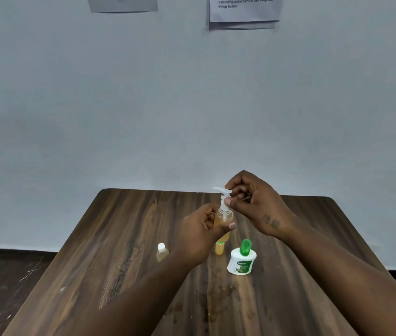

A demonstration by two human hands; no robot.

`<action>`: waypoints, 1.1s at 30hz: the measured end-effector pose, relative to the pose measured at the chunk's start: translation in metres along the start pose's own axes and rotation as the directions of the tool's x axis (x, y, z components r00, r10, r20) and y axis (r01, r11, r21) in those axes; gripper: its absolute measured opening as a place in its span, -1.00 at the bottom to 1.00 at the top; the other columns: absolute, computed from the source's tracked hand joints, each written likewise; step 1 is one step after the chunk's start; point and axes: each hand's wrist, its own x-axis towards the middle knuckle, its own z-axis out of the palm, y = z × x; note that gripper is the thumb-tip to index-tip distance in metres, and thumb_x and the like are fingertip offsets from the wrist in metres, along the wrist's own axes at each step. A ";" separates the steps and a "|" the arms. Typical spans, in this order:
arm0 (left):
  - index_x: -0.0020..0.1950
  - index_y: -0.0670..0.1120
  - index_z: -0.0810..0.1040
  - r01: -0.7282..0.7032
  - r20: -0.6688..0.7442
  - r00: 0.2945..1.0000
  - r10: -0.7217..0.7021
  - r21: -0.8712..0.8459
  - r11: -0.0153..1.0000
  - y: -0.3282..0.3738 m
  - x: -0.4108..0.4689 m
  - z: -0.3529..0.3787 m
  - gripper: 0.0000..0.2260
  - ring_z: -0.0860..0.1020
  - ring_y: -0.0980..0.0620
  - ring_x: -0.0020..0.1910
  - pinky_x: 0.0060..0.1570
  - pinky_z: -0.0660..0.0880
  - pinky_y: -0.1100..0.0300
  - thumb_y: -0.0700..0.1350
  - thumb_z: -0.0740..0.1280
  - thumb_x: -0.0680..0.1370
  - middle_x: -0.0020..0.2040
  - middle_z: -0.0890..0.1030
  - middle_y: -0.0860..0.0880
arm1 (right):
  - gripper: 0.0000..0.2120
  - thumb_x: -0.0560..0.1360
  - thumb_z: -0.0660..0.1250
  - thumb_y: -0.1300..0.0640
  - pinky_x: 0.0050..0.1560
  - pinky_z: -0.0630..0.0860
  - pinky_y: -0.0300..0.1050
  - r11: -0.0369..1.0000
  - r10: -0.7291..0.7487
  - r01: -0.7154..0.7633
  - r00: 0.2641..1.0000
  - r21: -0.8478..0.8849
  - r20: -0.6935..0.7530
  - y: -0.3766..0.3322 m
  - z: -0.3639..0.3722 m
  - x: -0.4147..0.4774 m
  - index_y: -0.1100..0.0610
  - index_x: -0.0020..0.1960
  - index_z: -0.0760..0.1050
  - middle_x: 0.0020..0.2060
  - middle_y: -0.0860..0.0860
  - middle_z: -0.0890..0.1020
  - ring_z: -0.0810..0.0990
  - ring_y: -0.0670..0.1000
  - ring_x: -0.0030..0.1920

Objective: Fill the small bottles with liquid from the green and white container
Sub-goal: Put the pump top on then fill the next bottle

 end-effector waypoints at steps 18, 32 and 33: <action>0.07 0.15 0.59 -0.062 0.008 0.998 0.063 -0.097 0.993 0.016 0.012 -0.004 -0.75 0.66 0.11 -0.10 -0.04 0.65 -0.02 0.13 0.52 0.45 -0.09 0.69 0.11 | -0.31 0.48 0.48 0.17 0.21 0.57 0.01 0.969 0.024 -0.048 0.995 0.241 0.100 0.004 -0.007 0.009 -0.24 0.46 0.27 0.04 0.12 0.61 0.62 0.09 0.05; 0.11 0.01 0.61 -0.059 0.067 0.995 0.075 -0.207 0.977 0.026 0.018 -0.007 -0.77 0.67 0.03 -0.05 -0.01 0.64 0.10 -0.02 0.52 0.49 -0.03 0.70 0.04 | -0.30 0.55 0.36 0.32 0.30 0.51 0.04 0.894 0.006 -0.100 0.977 0.437 0.213 0.000 -0.020 0.018 -0.10 0.54 0.17 0.17 0.08 0.66 0.62 0.11 0.22; 0.12 0.00 0.61 -0.058 0.076 0.994 0.076 -0.217 0.975 0.027 0.018 -0.008 -0.77 0.67 0.03 -0.04 -0.01 0.63 0.12 -0.04 0.51 0.49 -0.03 0.70 0.03 | -0.31 0.55 0.35 0.34 0.29 0.52 0.02 0.885 -0.008 -0.095 0.976 0.456 0.219 0.000 -0.021 0.019 -0.08 0.55 0.18 0.15 0.12 0.67 0.63 0.13 0.21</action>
